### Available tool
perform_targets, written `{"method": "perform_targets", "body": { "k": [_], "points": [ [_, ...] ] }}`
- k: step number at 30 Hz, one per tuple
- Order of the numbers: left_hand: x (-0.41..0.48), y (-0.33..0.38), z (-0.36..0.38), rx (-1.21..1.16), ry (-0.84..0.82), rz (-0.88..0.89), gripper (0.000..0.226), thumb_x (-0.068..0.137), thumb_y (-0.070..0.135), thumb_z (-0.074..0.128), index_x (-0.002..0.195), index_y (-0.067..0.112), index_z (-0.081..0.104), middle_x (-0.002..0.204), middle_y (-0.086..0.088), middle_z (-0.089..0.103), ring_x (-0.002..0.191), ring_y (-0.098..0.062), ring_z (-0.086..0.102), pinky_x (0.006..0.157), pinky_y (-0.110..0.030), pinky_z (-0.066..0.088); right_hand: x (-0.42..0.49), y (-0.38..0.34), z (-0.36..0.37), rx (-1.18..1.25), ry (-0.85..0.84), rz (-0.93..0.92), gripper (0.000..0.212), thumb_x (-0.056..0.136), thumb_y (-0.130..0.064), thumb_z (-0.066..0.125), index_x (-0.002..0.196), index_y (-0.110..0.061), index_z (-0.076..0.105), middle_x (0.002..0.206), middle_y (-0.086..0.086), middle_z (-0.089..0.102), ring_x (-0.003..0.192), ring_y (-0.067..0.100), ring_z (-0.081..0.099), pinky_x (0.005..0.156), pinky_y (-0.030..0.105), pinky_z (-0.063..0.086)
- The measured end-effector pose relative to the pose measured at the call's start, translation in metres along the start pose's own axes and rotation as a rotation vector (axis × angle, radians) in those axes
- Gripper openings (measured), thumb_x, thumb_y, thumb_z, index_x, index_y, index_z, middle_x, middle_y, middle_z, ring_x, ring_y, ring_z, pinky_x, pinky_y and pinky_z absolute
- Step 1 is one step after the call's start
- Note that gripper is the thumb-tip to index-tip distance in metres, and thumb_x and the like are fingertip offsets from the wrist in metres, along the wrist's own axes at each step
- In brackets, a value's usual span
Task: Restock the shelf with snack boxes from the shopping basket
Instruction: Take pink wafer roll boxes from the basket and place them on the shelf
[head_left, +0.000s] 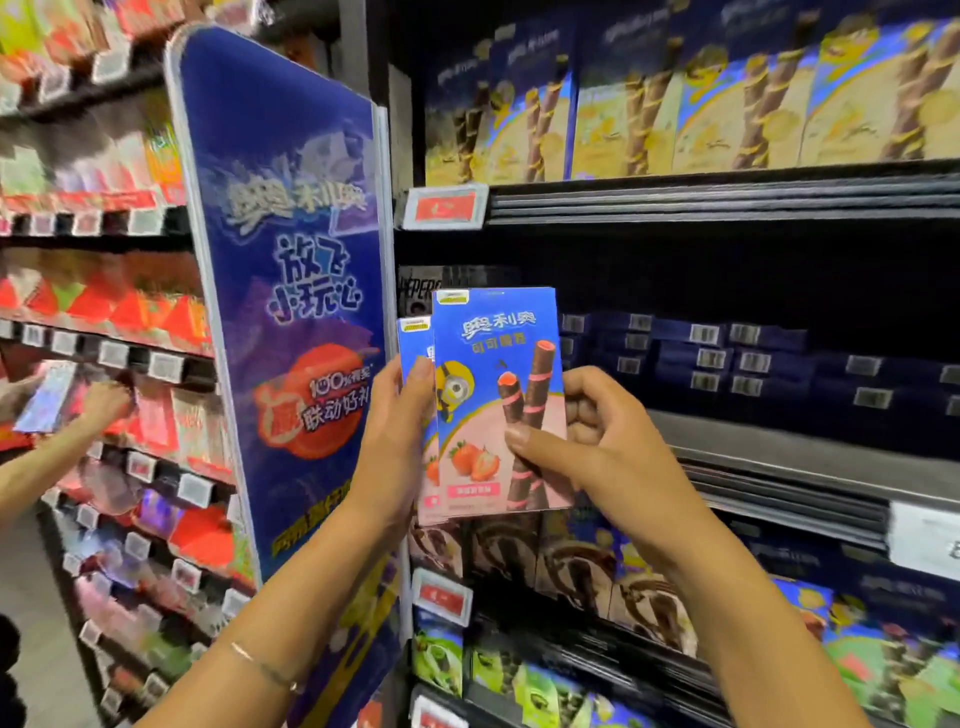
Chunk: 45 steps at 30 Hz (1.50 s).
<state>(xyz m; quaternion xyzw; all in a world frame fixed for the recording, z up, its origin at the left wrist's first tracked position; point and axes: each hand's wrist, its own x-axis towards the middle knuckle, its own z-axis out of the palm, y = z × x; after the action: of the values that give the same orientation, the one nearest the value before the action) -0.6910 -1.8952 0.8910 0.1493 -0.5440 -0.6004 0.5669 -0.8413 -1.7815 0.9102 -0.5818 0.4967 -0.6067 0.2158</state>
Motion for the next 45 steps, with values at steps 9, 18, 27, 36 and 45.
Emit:
{"method": "perform_targets", "body": {
  "k": [9,18,27,36,45],
  "points": [
    [0.021,-0.006,-0.017,0.129,0.004,0.107,0.059,0.1,0.048,0.058,0.141,0.006,0.052,0.135,-0.02,0.068,0.123,-0.039,0.067,0.107,-0.066,0.049,0.051,-0.006,-0.03,0.167,0.136,0.102,0.024,0.088,-0.012,0.073,0.11,-0.008,0.065,0.099,0.009,0.075,0.089,0.025,0.073,0.089,0.053,0.056],
    [0.022,-0.018,-0.03,0.182,-0.056,0.155,0.069,0.084,0.061,0.062,0.136,0.017,0.054,0.12,0.002,0.076,0.107,-0.018,0.075,0.085,-0.034,0.06,0.097,-0.004,-0.064,0.072,-0.136,0.28,0.038,0.078,-0.02,0.075,0.116,-0.014,0.072,0.108,0.007,0.076,0.084,0.019,0.074,0.067,0.027,0.058],
    [0.022,-0.021,-0.031,0.122,-0.042,0.133,0.055,0.09,0.056,0.06,0.129,0.018,0.053,0.109,0.006,0.079,0.095,-0.013,0.077,0.074,-0.027,0.06,0.157,0.025,-0.031,-0.526,0.304,0.352,0.014,0.082,-0.01,0.075,0.079,0.001,0.067,0.09,0.019,0.069,0.083,0.032,0.07,0.078,0.047,0.062],
    [0.019,-0.014,-0.034,0.084,-0.111,0.103,0.051,0.092,0.054,0.061,0.127,0.017,0.053,0.104,0.004,0.08,0.088,-0.013,0.078,0.069,-0.025,0.06,0.193,0.068,-0.008,-0.769,0.318,0.442,0.026,0.1,-0.02,0.051,0.113,-0.001,0.064,0.128,0.023,0.064,0.113,0.036,0.063,0.08,0.034,0.046],
    [0.019,-0.016,-0.035,0.039,-0.119,0.078,0.066,0.083,0.059,0.064,0.132,0.017,0.051,0.104,0.004,0.08,0.088,-0.012,0.078,0.068,-0.024,0.06,0.208,0.08,-0.001,-0.776,0.318,0.396,0.032,0.09,-0.01,0.065,0.12,0.0,0.06,0.126,0.024,0.063,0.097,0.027,0.058,0.081,0.039,0.054]
  ]
}}
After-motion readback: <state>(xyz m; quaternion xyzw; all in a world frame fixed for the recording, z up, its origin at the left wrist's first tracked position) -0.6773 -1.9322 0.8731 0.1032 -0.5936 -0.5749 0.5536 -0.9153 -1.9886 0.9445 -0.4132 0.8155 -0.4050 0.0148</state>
